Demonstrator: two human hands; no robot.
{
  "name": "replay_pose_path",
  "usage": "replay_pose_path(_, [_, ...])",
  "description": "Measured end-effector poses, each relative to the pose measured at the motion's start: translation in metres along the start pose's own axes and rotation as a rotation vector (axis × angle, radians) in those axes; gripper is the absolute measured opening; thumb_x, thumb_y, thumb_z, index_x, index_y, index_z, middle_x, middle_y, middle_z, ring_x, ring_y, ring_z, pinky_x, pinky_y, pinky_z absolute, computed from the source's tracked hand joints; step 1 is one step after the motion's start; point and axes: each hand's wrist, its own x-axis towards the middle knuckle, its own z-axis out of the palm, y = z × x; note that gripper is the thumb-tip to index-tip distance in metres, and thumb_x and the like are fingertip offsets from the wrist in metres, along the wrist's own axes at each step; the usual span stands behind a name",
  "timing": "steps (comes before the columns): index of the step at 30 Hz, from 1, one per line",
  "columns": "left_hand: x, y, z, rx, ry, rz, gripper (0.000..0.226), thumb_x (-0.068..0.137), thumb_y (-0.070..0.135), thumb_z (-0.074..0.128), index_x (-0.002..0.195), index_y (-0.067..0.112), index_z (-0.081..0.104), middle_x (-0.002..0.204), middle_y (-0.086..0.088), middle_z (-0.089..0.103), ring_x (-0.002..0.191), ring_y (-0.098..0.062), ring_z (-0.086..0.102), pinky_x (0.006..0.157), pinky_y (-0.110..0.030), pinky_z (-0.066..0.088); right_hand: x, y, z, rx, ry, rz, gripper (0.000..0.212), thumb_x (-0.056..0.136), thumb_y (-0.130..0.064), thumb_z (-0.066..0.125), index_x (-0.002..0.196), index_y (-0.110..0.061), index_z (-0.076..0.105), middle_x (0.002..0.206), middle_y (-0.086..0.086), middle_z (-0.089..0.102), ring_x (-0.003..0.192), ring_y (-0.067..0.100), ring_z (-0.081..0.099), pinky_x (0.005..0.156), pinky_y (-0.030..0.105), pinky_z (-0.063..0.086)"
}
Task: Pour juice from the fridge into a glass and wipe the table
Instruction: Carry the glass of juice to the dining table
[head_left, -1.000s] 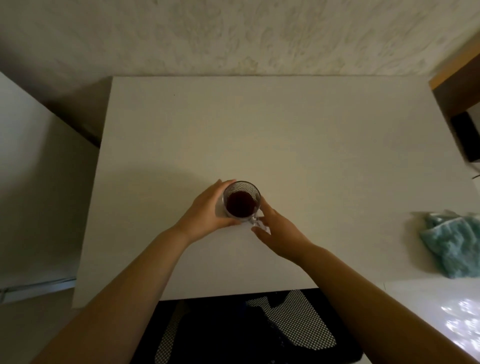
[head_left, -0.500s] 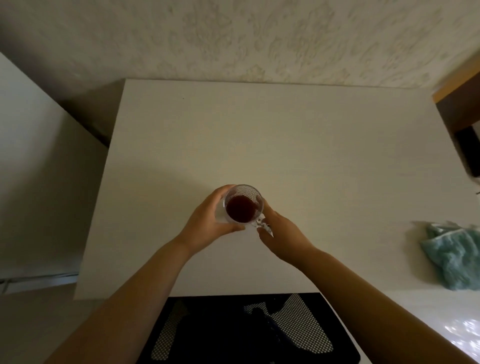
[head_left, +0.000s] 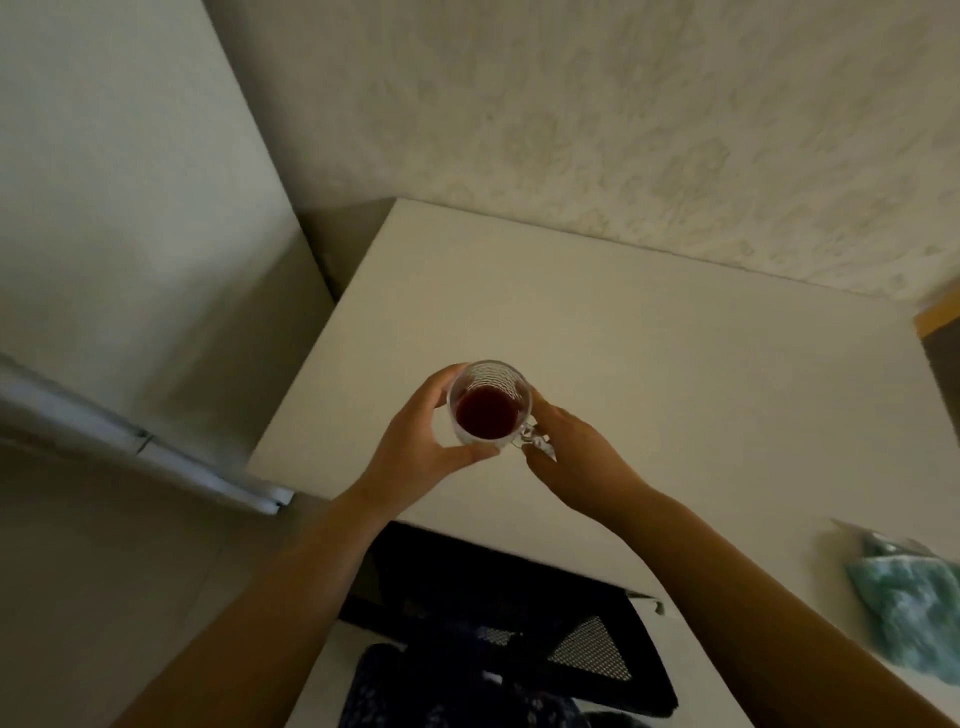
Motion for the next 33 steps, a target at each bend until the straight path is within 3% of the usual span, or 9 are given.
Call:
replay_pose_path(4, [-0.046,0.01,-0.017,0.009,0.173,-0.038,0.077,0.066,0.05,0.081,0.131,0.044,0.04,0.126,0.031,0.051,0.119,0.003,0.05,0.093,-0.011,0.042,-0.01,-0.034,0.01,0.015,-0.074,-0.094,0.065,0.087,-0.011,0.048,0.14,-0.042,0.024,0.112,-0.002,0.059,0.097,0.014,0.057,0.077,0.023,0.04])
replay_pose_path(7, [-0.08,0.011,-0.036,0.005,0.274,-0.083,0.08,0.065,0.046,0.083,0.133,0.038,0.042,0.128,0.024,0.053,0.121,-0.002,0.05,0.096,-0.02,0.044,-0.01,-0.063,0.022,0.015,-0.121,-0.183,0.059,0.088,-0.008,0.046,0.138,-0.035,0.033,0.105,-0.004,0.063,0.088,0.008,0.056,0.076,0.025,0.046])
replay_pose_path(13, [-0.168,0.011,-0.097,-0.002,0.454,-0.197,0.081,0.066,0.04,0.085,0.134,0.039,0.04,0.13,0.019,0.054,0.122,0.0,0.049,0.095,-0.014,0.043,-0.013,-0.143,0.083,0.027,-0.191,-0.305,0.042,0.094,-0.013,0.049,0.136,-0.012,0.042,0.123,0.016,0.059,0.111,0.029,0.055,0.087,0.025,0.034])
replay_pose_path(18, [-0.257,0.006,-0.158,0.051,0.72,-0.286,0.078,0.063,0.034,0.088,0.129,0.035,0.047,0.122,0.024,0.056,0.113,0.005,0.053,0.091,-0.013,0.045,-0.018,-0.229,0.143,0.009,-0.434,-0.524,0.053,0.09,-0.008,0.049,0.14,-0.02,0.032,0.123,0.01,0.056,0.11,0.025,0.054,0.089,0.028,0.04])
replay_pose_path(21, [-0.321,-0.003,-0.198,0.07,0.873,-0.33,0.077,0.061,0.039,0.087,0.126,0.044,0.045,0.121,0.028,0.054,0.112,0.008,0.051,0.089,-0.008,0.042,-0.026,-0.29,0.196,0.0,-0.508,-0.622,0.046,0.091,-0.01,0.048,0.135,-0.02,0.039,0.118,0.001,0.057,0.106,0.013,0.054,0.088,0.027,0.043])
replay_pose_path(24, [-0.391,-0.012,-0.239,0.081,0.997,-0.378,0.079,0.061,0.042,0.086,0.126,0.049,0.041,0.122,0.03,0.052,0.115,0.009,0.049,0.092,-0.013,0.041,-0.039,-0.353,0.26,-0.014,-0.554,-0.698,0.022,0.092,-0.015,0.05,0.109,-0.029,0.053,0.094,-0.013,0.059,0.086,0.0,0.055,0.074,0.013,0.038])
replay_pose_path(27, [-0.461,-0.019,-0.276,0.101,1.122,-0.417,0.08,0.062,0.039,0.086,0.126,0.051,0.04,0.124,0.03,0.051,0.116,0.01,0.048,0.094,-0.015,0.042,-0.062,-0.417,0.319,0.011,-0.61,-0.788,0.03,0.092,-0.016,0.05,0.087,-0.045,0.046,0.079,-0.025,0.051,0.078,-0.014,0.052,0.063,0.005,0.038])
replay_pose_path(30, [-0.53,-0.021,-0.31,0.122,1.249,-0.456,0.077,0.059,0.037,0.087,0.119,0.055,0.041,0.119,0.032,0.052,0.111,0.017,0.047,0.088,-0.003,0.038,-0.089,-0.475,0.372,0.083,-0.68,-0.896,0.035,0.091,-0.016,0.05,0.102,-0.049,0.048,0.09,-0.033,0.049,0.084,-0.021,0.048,0.068,-0.001,0.036])
replay_pose_path(33, [-0.592,-0.024,-0.337,0.151,1.368,-0.519,0.081,0.06,0.031,0.089,0.127,0.04,0.045,0.125,0.019,0.056,0.113,0.008,0.051,0.093,-0.012,0.041,-0.111,-0.528,0.429,0.072,-0.788,-1.0,0.036,0.093,-0.021,0.05,0.127,-0.031,0.048,0.11,-0.018,0.054,0.095,-0.006,0.048,0.074,0.002,0.033])
